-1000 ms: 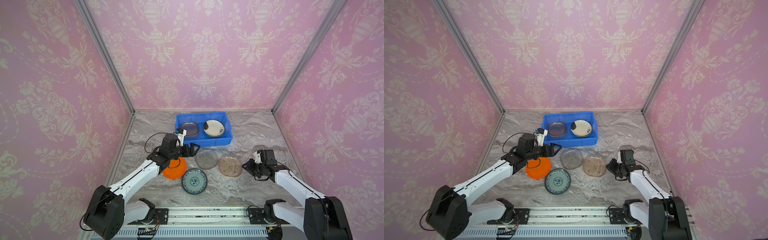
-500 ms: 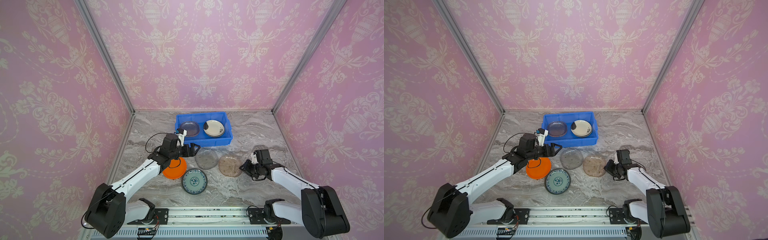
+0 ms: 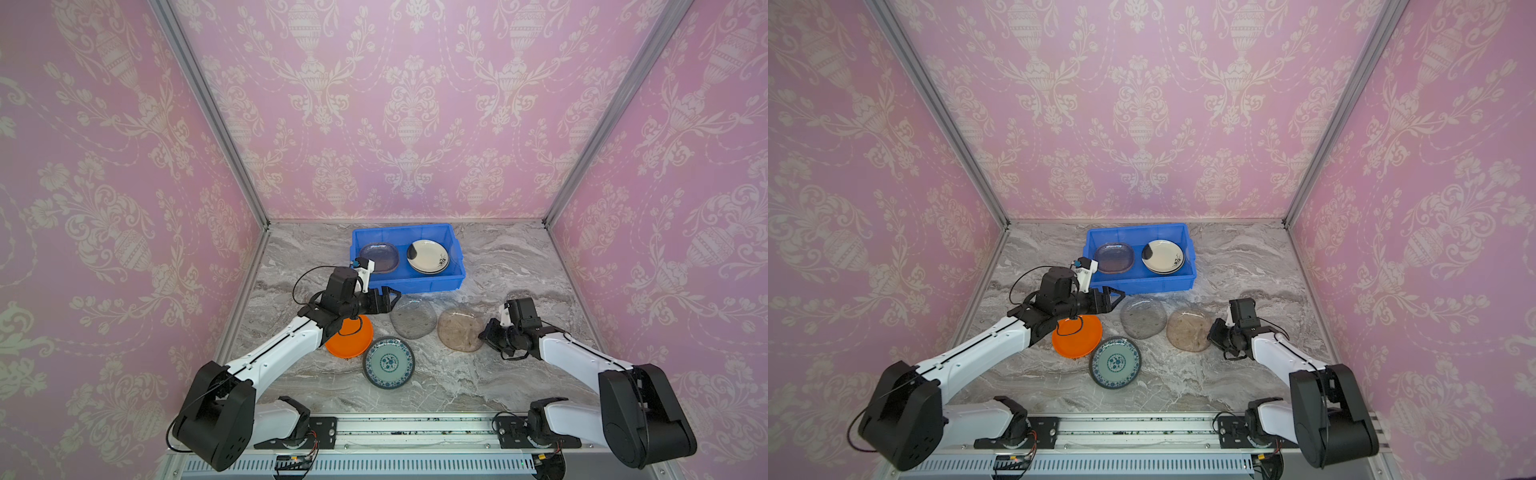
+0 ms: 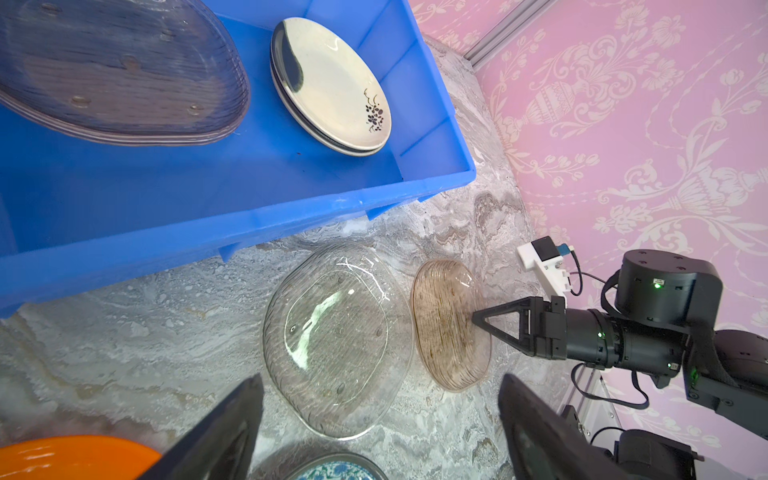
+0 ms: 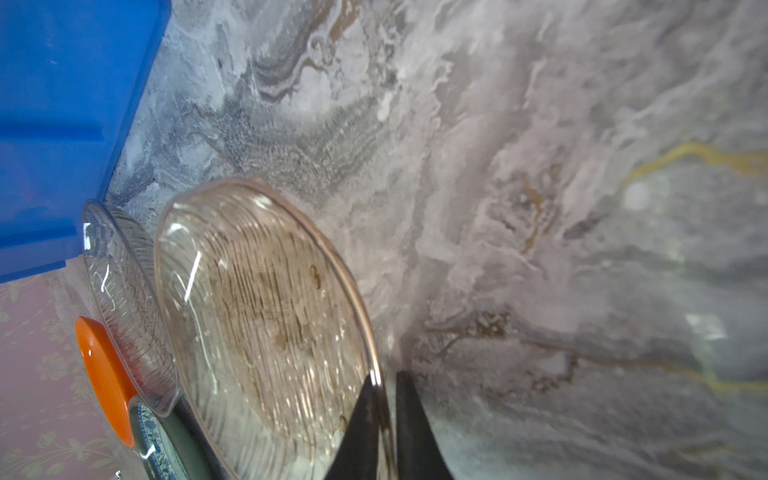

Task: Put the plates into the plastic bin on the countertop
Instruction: 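Reach the left gripper to the orange plate while the right reaches the brown plate, then close the right gripper on the brown ribbed plate's rim and tilt it upright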

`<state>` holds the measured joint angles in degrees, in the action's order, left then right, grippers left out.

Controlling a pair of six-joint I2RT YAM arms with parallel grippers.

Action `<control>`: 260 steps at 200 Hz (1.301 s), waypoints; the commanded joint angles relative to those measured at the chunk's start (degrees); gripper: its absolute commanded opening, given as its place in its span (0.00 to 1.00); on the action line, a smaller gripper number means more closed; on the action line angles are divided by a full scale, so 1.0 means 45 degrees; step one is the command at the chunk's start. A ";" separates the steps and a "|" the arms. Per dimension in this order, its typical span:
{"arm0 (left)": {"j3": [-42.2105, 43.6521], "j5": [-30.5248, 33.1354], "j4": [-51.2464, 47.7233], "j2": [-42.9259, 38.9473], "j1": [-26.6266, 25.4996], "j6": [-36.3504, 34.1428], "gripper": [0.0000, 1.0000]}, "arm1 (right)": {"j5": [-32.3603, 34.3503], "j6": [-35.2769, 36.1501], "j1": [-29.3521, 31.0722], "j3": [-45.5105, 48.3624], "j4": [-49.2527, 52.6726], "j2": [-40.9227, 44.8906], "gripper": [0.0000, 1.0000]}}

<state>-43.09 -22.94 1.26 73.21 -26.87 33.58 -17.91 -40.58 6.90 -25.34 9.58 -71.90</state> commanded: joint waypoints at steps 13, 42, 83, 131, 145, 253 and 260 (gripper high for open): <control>-0.0534 -0.0421 0.0133 0.0341 -0.0083 -0.0086 0.90 | 0.0761 0.0248 0.0069 -0.0303 0.1099 0.0482 0.00; -0.0872 -0.0608 0.0075 0.0642 -0.0083 -0.0235 0.90 | 0.1119 0.0546 0.0069 -0.0603 0.2173 0.1302 0.00; -0.1212 -0.0829 0.0496 0.0850 -0.0083 -0.0122 0.91 | 0.1417 0.0951 0.0074 -0.0721 0.4093 0.2973 0.00; -0.1633 -0.0615 0.0843 0.0654 0.0200 -0.0365 0.96 | 0.1656 0.1158 0.0079 -0.1931 0.6329 0.5235 0.00; -0.2013 -0.0599 0.0858 0.0667 0.0464 -0.0315 0.96 | 0.1716 0.1244 0.0127 -0.2579 0.6873 0.5547 0.00; -0.4943 -0.4473 0.3623 0.3901 0.3676 0.2353 0.92 | 0.1430 0.2658 0.2335 -0.9961 0.5795 -0.0073 0.00; -0.5040 -0.4525 0.3908 0.4047 0.3715 0.2477 0.91 | 0.1551 0.2623 0.2429 -1.0167 0.5292 -0.0645 0.00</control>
<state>-62.43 -38.87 14.37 90.06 -10.61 42.09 -11.09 -31.00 16.16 -66.02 39.64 -67.94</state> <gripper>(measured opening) 0.921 0.060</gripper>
